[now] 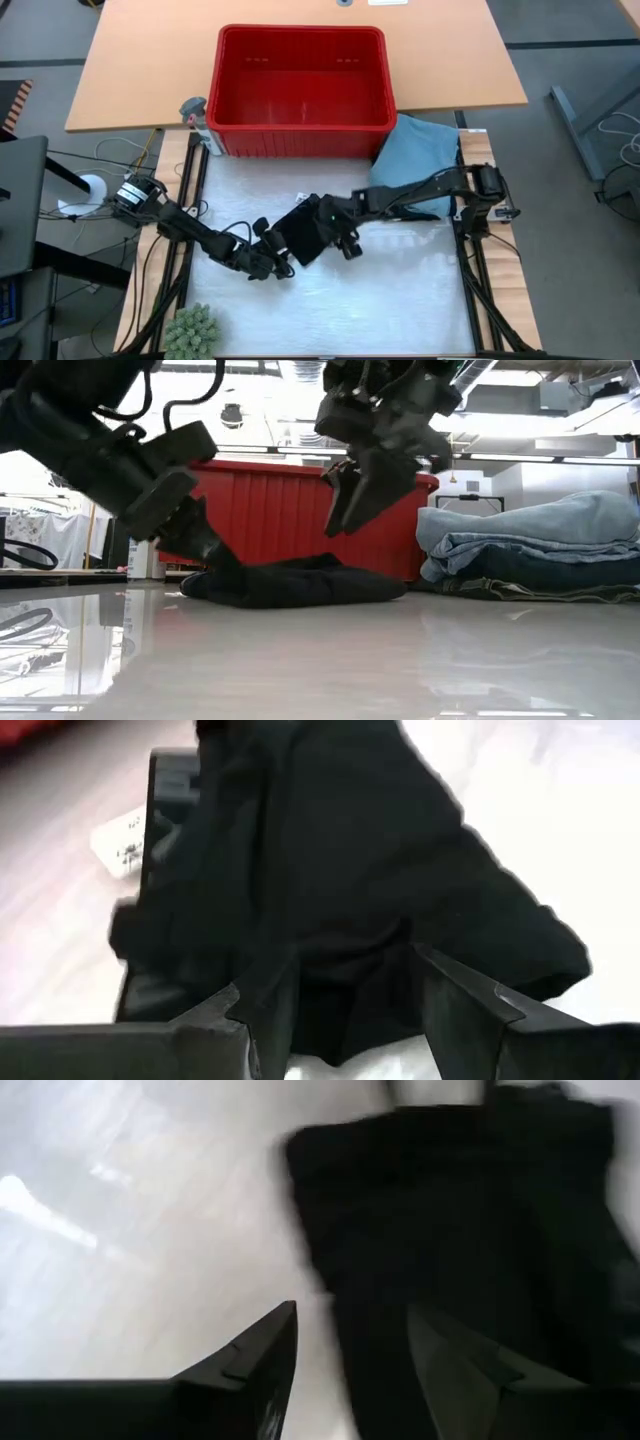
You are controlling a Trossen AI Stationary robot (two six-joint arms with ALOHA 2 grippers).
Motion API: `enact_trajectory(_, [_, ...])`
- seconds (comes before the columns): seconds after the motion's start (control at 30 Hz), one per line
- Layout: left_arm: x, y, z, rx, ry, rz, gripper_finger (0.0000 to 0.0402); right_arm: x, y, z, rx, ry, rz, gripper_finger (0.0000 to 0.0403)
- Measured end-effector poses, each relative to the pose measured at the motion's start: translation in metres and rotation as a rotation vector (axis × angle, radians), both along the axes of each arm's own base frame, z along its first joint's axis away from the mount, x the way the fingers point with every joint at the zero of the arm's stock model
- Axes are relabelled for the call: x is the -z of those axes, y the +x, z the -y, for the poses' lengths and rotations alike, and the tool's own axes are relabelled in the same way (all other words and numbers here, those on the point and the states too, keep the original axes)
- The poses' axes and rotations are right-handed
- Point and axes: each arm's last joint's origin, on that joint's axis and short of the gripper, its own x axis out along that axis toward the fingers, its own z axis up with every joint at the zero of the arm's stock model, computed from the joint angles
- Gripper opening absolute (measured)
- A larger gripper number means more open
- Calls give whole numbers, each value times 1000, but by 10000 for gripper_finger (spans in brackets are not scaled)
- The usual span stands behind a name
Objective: Fold Laundry from Bin
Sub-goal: Stack the folded black boxer short on top of the folded light blue pants
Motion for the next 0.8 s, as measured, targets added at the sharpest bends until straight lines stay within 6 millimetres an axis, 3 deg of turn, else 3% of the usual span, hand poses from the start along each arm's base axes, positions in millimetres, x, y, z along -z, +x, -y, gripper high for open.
enact_trajectory(0.3, [3,-3,-1,-3,-8,-6,178,19,10,-45,-205,-234,74,273])
enact_trajectory(0.43, [4,-4,-1,-10,-13,-15,178,34,17,-58,-196,-301,93,283])
enact_trajectory(0.8, [5,-4,-1,-1,-25,-22,178,65,33,-46,-79,-367,98,286])
